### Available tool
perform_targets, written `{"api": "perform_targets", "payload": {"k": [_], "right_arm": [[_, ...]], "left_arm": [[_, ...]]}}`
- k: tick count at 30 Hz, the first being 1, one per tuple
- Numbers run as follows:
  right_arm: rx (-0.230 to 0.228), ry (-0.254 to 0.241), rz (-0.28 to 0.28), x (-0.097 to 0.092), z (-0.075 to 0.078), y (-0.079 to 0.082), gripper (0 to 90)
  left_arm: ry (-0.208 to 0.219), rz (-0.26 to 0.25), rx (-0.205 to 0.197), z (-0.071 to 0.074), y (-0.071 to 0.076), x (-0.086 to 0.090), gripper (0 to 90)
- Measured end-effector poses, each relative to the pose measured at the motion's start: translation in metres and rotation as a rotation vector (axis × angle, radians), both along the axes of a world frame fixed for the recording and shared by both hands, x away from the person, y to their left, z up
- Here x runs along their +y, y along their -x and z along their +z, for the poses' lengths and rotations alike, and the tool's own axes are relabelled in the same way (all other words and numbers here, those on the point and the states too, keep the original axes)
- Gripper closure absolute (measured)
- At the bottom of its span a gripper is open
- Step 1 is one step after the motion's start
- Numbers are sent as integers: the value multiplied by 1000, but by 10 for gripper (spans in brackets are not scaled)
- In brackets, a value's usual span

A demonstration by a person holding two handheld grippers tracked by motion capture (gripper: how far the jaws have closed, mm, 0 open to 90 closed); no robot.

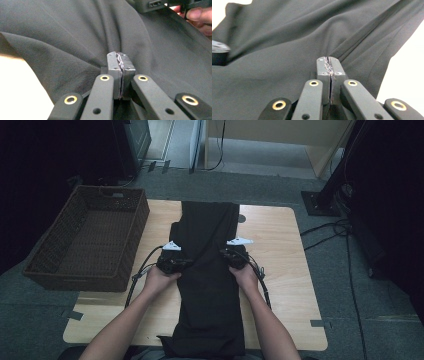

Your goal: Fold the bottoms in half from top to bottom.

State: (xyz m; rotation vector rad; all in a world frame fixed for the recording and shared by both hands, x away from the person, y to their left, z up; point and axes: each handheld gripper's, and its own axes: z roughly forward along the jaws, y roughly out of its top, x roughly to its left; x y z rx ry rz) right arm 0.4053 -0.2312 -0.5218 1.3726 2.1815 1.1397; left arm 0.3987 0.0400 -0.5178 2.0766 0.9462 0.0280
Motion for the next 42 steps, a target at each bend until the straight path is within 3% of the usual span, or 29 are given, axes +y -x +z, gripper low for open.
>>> {"api": "perform_targets", "payload": {"k": [1, 3, 5, 7, 9, 10, 13, 15, 17, 21, 25, 26, 30, 34, 39, 42], "right_arm": [[23, -27, 16, -2, 0, 2, 898], [37, -30, 47, -5, 1, 8, 899], [50, -20, 85, -7, 3, 18, 900], [61, -21, 115, -10, 4, 28, 900], [72, -34, 140, -12, 3, 39, 900], [76, -36, 154, -12, 3, 45, 900], [83, -32, 174, -12, 4, 59, 900], [81, -36, 181, -14, 3, 66, 899], [92, -47, 176, -17, 3, 70, 899], [102, -48, 176, -22, 4, 77, 899], [116, -45, 182, -24, 5, 85, 898], [120, -45, 181, -25, 5, 87, 899], [126, -51, 179, -29, 5, 91, 898], [124, -54, 177, -29, 5, 98, 898], [136, -69, 177, -34, 4, 109, 898], [155, -69, 194, -38, 5, 116, 899]], "left_arm": [[-3, -3, 5, 1, 1, 0, 900], [-6, -17, 18, 3, 2, 2, 899], [22, -41, 67, 4, 2, 6, 877], [45, -76, 125, 6, 2, 6, 750], [22, -103, 120, 9, 5, 4, 632], [-2, -94, 108, 10, 7, 2, 572], [6, -69, 111, 11, 8, 1, 400], [40, -89, 138, 10, 6, 4, 404], [47, -85, 155, 9, 6, 6, 409], [-14, -82, 102, 15, 8, 6, 360], [27, -93, 104, 17, 2, 12, 437], [62, -87, 117, 18, -4, 15, 474], [81, -56, 75, 19, -11, 17, 458], [62, -26, 38, 23, -20, 18, 492], [51, -9, 44, 26, -38, 20, 504], [36, -8, 41, 28, -48, 18, 465]]}}
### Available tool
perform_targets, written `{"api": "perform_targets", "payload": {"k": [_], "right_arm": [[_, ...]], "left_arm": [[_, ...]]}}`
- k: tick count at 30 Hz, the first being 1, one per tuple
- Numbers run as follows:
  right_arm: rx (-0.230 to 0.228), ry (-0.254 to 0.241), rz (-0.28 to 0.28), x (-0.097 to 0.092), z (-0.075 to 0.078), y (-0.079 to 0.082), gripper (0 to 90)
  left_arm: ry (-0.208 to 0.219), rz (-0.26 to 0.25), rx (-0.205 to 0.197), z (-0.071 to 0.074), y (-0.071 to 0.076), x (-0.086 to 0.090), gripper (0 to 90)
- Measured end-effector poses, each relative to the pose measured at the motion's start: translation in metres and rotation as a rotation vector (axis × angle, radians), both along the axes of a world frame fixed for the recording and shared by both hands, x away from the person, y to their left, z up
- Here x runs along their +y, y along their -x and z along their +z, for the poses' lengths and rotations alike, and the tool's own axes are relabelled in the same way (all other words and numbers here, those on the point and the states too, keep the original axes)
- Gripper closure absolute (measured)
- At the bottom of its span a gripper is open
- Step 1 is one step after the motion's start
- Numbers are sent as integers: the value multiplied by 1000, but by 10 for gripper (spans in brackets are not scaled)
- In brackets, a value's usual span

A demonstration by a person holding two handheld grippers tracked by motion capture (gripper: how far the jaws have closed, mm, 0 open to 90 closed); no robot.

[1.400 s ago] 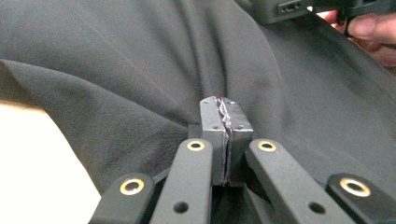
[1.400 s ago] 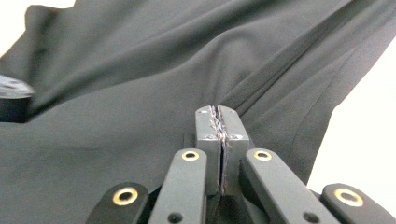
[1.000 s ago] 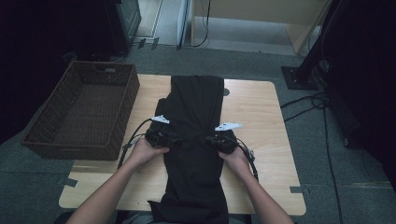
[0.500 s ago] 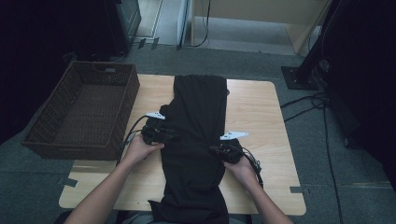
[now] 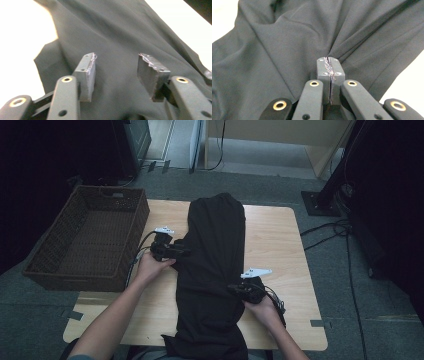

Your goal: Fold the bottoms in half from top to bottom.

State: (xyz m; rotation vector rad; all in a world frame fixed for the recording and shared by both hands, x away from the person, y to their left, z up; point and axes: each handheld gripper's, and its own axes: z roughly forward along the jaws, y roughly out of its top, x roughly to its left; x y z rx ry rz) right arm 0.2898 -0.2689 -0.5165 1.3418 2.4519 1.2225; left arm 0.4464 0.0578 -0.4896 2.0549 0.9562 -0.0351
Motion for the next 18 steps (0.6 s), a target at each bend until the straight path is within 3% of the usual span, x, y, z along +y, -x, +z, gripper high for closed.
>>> {"api": "perform_targets", "payload": {"k": [4, 7, 9, 12, 14, 18], "right_arm": [[16, 15, 38, -2, 2, 13, 898], [61, -11, 73, -4, 2, 20, 898], [50, 12, 108, -2, 3, 25, 896], [35, 18, 81, -2, 3, 22, 882], [30, 9, 71, -3, 2, 19, 881], [31, 15, 67, -4, 3, 19, 881]], "left_arm": [[9, -3, 18, 2, -11, -3, 405], [14, -2, 16, 0, -15, -4, 368], [26, -6, 45, -5, -17, -5, 350], [-21, -21, 54, -11, -16, -10, 311], [-26, -13, 48, -13, -15, -13, 308], [-34, -6, 55, -15, -16, -15, 386]]}}
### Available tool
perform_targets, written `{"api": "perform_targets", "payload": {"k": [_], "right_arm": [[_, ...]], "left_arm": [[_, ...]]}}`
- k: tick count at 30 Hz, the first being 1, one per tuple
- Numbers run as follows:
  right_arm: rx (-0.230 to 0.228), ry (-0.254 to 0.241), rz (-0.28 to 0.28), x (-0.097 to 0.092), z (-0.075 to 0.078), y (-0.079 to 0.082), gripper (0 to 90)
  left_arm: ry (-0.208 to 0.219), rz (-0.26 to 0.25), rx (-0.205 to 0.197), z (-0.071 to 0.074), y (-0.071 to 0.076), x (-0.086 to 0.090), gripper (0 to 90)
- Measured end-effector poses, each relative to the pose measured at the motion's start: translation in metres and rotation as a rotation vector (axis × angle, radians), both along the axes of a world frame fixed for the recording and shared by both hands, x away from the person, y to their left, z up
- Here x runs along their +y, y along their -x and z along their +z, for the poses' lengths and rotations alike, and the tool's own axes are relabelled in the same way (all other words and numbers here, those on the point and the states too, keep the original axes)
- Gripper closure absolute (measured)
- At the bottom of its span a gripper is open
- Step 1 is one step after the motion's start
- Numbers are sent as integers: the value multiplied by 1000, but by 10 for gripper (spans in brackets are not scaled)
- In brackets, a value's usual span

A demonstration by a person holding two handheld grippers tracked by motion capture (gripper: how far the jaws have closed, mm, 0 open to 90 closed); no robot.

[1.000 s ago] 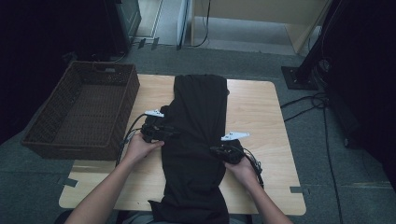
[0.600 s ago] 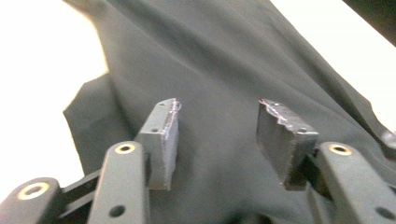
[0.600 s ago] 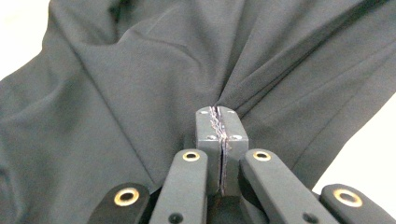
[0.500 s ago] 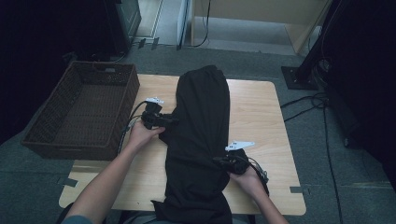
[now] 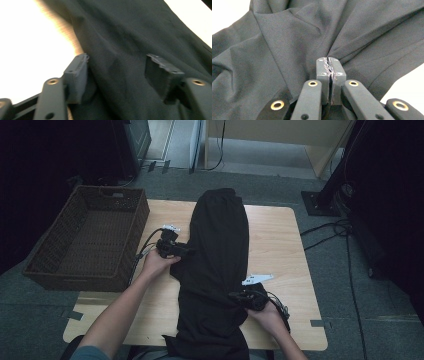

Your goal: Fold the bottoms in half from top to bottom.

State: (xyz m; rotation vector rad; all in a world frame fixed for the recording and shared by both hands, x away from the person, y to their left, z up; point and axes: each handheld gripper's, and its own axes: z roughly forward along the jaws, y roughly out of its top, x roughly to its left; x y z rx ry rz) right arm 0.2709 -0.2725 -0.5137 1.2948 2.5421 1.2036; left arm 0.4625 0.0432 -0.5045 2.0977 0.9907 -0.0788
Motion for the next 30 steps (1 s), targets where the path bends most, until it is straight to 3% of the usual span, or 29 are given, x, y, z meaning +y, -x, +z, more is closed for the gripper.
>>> {"api": "perform_targets", "payload": {"k": [2, 7, 11, 14, 17, 20, 23, 27, 30], "right_arm": [[-1, -3, 2, 0, 0, 0, 879], [-12, -10, -9, 1, -1, -2, 846], [-28, -31, -40, 1, -1, -5, 727], [-64, -56, -74, -3, 2, -9, 627], [-130, -71, -132, -9, 6, -15, 521], [-145, -66, -175, -14, 10, -27, 460], [-143, -69, -219, -19, 12, -42, 453], [-188, -31, -274, -21, 12, -65, 452], [-200, 10, -296, -19, 9, -83, 465]], "left_arm": [[-32, -3, -14, -2, 1, -1, 439], [-75, 9, -93, -5, 9, -3, 697], [-60, 16, -80, -7, 11, -2, 844], [-67, -8, -46, -4, 14, -1, 871], [-81, -27, -44, -3, 22, 3, 876], [-47, -39, -12, -4, 30, 8, 879], [-65, -61, -22, -3, 44, 11, 878], [-101, -90, -14, 2, 56, 14, 869], [-58, -49, -2, 1, 58, 19, 796]]}}
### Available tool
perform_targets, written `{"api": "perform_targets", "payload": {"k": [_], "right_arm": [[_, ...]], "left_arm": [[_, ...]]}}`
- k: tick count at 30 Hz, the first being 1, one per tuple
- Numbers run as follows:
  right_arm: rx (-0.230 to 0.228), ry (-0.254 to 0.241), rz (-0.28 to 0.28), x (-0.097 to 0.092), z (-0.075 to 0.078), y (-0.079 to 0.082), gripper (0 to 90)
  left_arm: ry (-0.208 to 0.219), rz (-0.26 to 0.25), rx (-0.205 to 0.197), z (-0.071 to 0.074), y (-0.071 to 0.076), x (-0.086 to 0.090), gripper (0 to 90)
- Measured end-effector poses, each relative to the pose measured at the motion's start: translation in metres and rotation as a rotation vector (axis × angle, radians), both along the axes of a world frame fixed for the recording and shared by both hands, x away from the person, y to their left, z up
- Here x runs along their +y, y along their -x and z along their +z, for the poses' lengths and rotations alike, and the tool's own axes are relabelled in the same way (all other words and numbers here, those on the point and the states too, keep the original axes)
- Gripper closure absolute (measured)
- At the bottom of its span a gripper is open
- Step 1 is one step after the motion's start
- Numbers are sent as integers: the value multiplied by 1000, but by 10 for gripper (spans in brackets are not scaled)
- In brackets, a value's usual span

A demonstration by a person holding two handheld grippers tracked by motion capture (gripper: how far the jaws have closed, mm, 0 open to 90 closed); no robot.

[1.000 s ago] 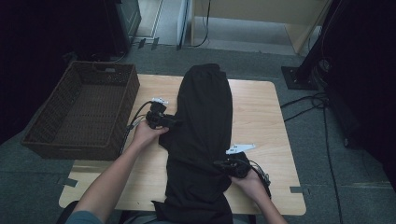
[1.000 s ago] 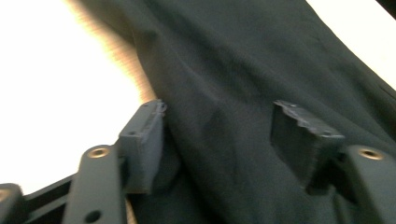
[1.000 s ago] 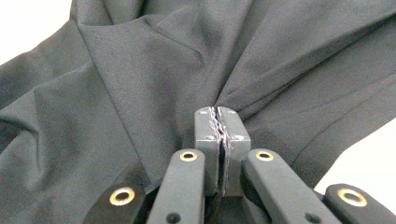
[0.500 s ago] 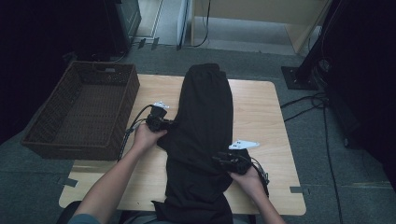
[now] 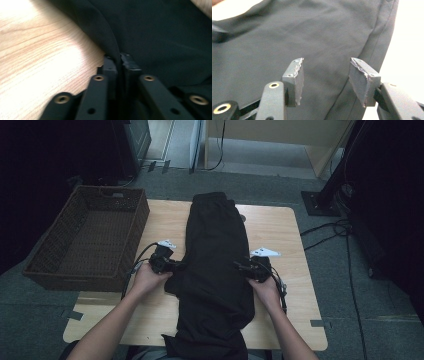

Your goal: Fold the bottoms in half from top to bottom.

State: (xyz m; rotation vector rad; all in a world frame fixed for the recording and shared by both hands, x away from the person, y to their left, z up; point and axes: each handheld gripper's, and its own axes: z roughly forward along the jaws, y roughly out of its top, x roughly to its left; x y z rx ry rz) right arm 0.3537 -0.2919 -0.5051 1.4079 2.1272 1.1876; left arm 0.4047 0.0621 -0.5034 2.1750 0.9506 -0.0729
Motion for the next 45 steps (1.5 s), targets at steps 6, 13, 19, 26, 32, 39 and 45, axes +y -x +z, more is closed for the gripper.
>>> {"api": "perform_targets", "payload": {"k": [6, 13, 19, 26, 32, 39, 45], "right_arm": [[13, 129, -69, 8, -10, -31, 540], [35, 124, -67, 13, -11, -32, 897], [-12, 87, -26, 16, 8, -5, 900], [63, 68, 16, 4, 6, 32, 870], [14, -31, 6, -4, 12, 23, 654], [8, -5, 34, 2, 9, -9, 695], [49, 23, 29, 8, -6, -23, 765]], "left_arm": [[47, 50, -7, -5, -1, 1, 650], [45, 59, -6, -6, 0, 0, 760], [9, 36, 7, 8, 11, 5, 854], [5, 16, 38, 10, 37, 12, 751], [57, 26, 1, 15, 24, 7, 569], [61, 31, -18, 10, -7, -11, 562], [34, 33, -9, -5, -16, -18, 667]]}}
